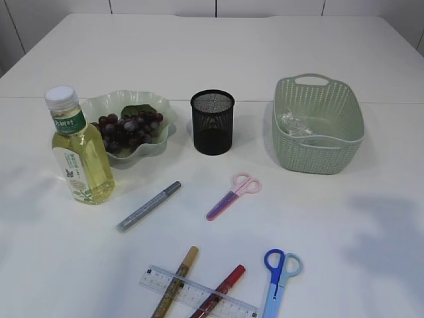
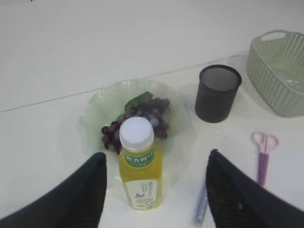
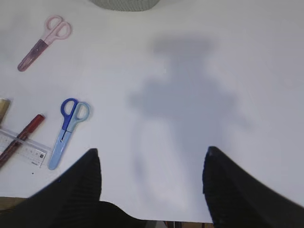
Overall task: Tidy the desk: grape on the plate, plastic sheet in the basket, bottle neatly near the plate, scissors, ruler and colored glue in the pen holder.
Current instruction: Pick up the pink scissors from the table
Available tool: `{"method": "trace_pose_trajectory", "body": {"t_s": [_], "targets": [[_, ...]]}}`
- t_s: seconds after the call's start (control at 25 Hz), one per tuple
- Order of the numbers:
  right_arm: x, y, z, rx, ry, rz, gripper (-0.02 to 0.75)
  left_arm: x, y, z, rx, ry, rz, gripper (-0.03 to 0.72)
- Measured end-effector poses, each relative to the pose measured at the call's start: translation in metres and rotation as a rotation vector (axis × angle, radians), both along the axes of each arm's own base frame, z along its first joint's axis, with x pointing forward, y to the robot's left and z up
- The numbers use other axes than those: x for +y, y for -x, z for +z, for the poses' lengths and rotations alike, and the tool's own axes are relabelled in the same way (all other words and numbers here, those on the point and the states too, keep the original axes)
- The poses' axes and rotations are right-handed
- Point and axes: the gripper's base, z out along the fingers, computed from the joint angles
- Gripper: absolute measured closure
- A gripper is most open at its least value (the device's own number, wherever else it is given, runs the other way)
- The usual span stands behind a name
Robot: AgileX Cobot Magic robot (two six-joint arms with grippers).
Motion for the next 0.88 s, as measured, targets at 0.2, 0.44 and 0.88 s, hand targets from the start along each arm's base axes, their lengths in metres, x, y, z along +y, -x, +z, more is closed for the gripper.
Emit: {"method": "trace_pose_trajectory", "body": {"t_s": [0.2, 0.44, 0.88], "targets": [[0.001, 0.0, 0.0, 0.007, -0.034, -0.035, 0.214, -0.014, 0.009, 0.027, 0.078, -0.031, -0.088, 0.218], [0.01, -0.013, -0.008, 0.079, -0.103, -0.028, 0.218, -0.049, 0.001, 0.038, 0.237, -0.112, -0.225, 0.22], [0.016, -0.038, -0.026, 0.191, -0.111, -0.03, 0.242, -0.113, -0.064, 0.033, 0.506, -0.236, -0.32, 0.265]]}}
